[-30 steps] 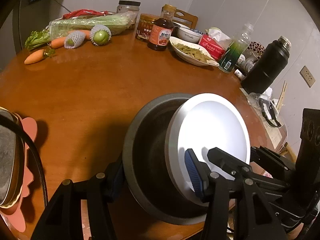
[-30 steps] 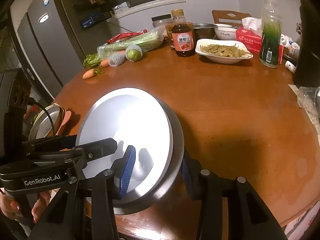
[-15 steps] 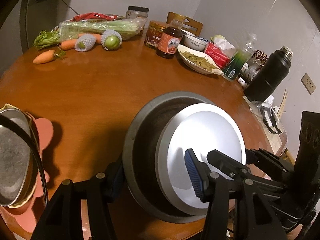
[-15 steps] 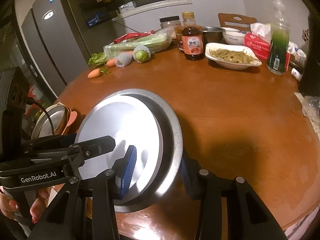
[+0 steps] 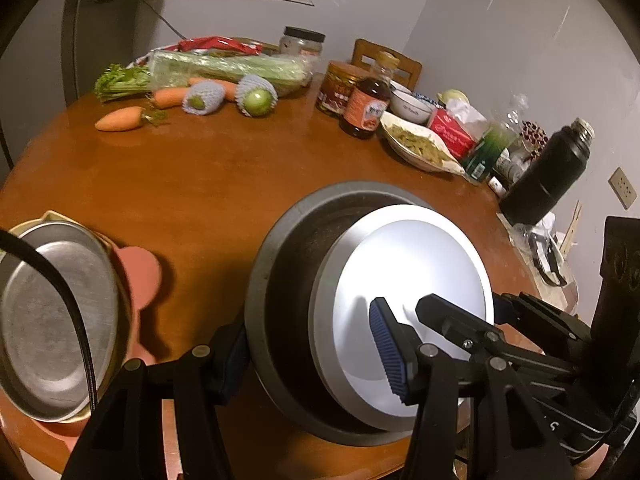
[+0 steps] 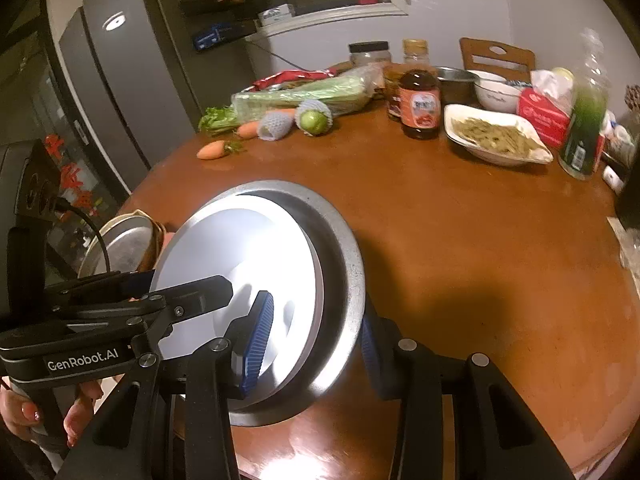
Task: Organize plates and bowls
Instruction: 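Lift and carry the steel bowl with both tools toward the plate stack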
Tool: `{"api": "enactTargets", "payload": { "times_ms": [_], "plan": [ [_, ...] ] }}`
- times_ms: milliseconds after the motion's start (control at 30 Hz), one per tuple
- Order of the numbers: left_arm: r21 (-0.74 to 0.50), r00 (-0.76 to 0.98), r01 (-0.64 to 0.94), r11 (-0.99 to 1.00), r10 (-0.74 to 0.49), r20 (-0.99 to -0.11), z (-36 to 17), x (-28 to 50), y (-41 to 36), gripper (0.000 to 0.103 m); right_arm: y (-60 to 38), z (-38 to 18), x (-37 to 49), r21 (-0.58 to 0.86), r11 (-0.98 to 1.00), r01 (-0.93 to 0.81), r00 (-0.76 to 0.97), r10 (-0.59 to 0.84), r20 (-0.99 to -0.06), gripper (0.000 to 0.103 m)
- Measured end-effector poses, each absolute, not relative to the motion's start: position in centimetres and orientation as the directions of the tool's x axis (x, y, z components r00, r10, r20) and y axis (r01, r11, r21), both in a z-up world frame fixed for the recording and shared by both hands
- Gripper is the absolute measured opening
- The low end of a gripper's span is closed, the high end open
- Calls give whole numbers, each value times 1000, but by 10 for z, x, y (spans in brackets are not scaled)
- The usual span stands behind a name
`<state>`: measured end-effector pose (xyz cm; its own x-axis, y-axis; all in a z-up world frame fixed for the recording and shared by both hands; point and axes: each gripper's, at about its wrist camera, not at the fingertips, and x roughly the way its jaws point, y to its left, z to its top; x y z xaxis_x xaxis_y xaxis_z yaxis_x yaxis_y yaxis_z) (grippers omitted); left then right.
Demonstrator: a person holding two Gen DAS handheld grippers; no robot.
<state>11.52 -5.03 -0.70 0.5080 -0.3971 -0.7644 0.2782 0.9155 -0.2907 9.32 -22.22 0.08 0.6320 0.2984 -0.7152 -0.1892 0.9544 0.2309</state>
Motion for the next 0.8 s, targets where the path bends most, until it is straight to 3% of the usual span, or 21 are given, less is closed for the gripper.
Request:
{"api": "enactTargets", "payload": {
  "times_ms": [800],
  "plan": [
    [-303,612,153,941,-331,-718,21,110,37,55,-139,23,119,209,913,-350,606,390,-693,43]
  ]
}}
